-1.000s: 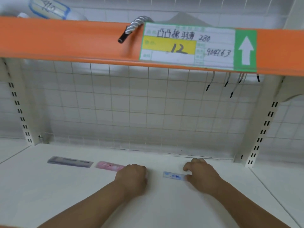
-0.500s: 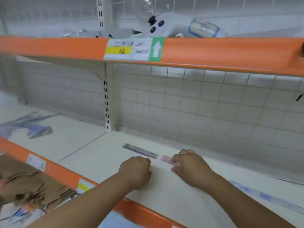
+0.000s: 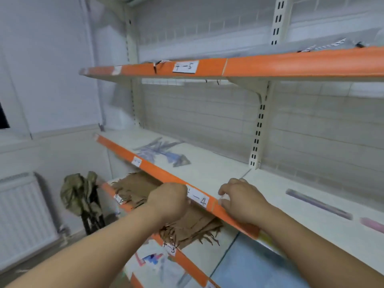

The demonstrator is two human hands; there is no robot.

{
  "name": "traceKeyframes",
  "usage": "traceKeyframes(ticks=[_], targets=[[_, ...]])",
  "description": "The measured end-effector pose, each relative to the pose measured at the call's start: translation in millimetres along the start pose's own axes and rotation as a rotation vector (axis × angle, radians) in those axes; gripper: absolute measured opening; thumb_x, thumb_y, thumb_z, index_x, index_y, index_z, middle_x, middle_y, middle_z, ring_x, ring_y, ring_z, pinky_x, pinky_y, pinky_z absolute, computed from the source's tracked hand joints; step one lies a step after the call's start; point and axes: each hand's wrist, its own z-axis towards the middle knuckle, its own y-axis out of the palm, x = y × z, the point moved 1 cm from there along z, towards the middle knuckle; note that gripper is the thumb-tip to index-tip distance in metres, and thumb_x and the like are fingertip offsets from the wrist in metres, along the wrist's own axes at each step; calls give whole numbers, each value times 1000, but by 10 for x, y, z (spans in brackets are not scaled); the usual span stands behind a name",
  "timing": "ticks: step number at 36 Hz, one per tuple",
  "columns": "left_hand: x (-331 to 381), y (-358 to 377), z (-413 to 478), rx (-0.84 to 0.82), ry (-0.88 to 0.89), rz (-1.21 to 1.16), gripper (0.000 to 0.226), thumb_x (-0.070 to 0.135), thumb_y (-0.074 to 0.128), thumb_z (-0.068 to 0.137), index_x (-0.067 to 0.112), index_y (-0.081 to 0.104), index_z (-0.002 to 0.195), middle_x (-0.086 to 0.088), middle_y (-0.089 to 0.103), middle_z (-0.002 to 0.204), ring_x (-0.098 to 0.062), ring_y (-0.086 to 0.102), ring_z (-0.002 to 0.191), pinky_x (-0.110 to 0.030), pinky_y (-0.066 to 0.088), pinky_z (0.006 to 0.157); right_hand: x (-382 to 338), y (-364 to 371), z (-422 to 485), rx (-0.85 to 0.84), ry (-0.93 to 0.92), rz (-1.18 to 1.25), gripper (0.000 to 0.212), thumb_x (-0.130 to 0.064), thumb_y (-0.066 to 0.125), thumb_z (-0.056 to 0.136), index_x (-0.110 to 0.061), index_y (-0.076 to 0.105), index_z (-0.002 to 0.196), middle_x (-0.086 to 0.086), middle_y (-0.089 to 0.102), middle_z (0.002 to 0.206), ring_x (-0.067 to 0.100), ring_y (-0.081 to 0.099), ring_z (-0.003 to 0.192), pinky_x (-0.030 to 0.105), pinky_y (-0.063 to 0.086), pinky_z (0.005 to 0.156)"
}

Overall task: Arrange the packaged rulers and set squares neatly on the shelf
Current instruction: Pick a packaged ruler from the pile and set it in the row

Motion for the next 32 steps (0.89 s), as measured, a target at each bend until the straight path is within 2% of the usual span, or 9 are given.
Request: traceKeyframes(ticks=[2, 5, 9, 16, 18, 20, 25, 28, 32], targets=[[-290, -16, -3, -13, -42, -7, 23, 32, 44, 98, 14, 58, 100, -8, 61, 110, -27, 57, 103, -29, 43, 75, -242, 48, 174, -4, -28, -12, 37, -41, 50, 94, -26, 54, 127, 2, 50, 126, 23, 41, 123, 34, 36, 99], [-669, -8, 35, 6, -93, -34, 21, 31, 44, 97, 17, 53, 84, -5, 60, 96, -23, 56, 89, -28, 43, 69, -526, 90, 443, -5, -67, -19, 37, -42, 49, 95, -26, 54, 127, 1, 51, 125, 22, 41, 122, 33, 37, 96], [-1086, -3, 148, 42, -143, -75, 25, 32, 45, 97, 16, 60, 108, -1, 61, 105, -19, 56, 93, -30, 47, 73, -807, 129, 833, -9, -114, -31, 37, -41, 49, 95, -25, 54, 128, 2, 50, 125, 22, 41, 122, 32, 37, 94], [-1671, 43, 560, 60, -175, -55, 27, 32, 44, 98, 15, 60, 112, -2, 61, 110, -19, 58, 100, -27, 42, 70, -1141, 257, 1621, -15, -185, -38, 38, -43, 50, 94, -26, 54, 129, 2, 47, 135, 21, 37, 129, 32, 35, 100], [-1812, 42, 726, 65, -181, -21, 28, 32, 44, 98, 15, 59, 115, -4, 61, 112, -21, 58, 102, -28, 44, 73, -1196, 297, 1888, -6, -202, -37, 38, -43, 50, 94, -26, 54, 128, 2, 48, 133, 20, 38, 129, 31, 31, 103], [-1962, 30, 909, 59, -203, -6, 29, 32, 44, 97, 16, 59, 117, -4, 61, 114, -22, 59, 103, -30, 47, 79, -1237, 324, 2162, -4, -203, -18, 37, -43, 50, 94, -26, 54, 127, 1, 48, 132, 20, 37, 128, 32, 34, 101], [-2331, -62, 1430, 81, -217, -9, 20, 27, 43, 96, 15, 57, 105, -4, 60, 107, -22, 57, 98, -29, 41, 71, -1253, 379, 2792, -8, -202, -2, 36, -41, 48, 96, -25, 54, 128, 1, 50, 129, 21, 40, 124, 33, 39, 97], [-2490, -66, 1710, 90, -213, -9, 26, 34, 45, 98, 14, 56, 109, -5, 59, 113, -23, 55, 105, -30, 43, 78, -1199, 421, 3120, 6, -187, 3, 33, -40, 48, 96, -26, 54, 126, 1, 50, 130, 21, 39, 125, 30, 37, 96], [-2635, 33, 2020, 55, -206, -34, 28, 28, 45, 97, 13, 58, 116, -5, 61, 116, -22, 57, 106, -31, 47, 84, -1102, 546, 3407, -37, -149, -14, 31, -37, 47, 96, -26, 55, 124, 1, 49, 129, 20, 39, 124, 30, 37, 94]])
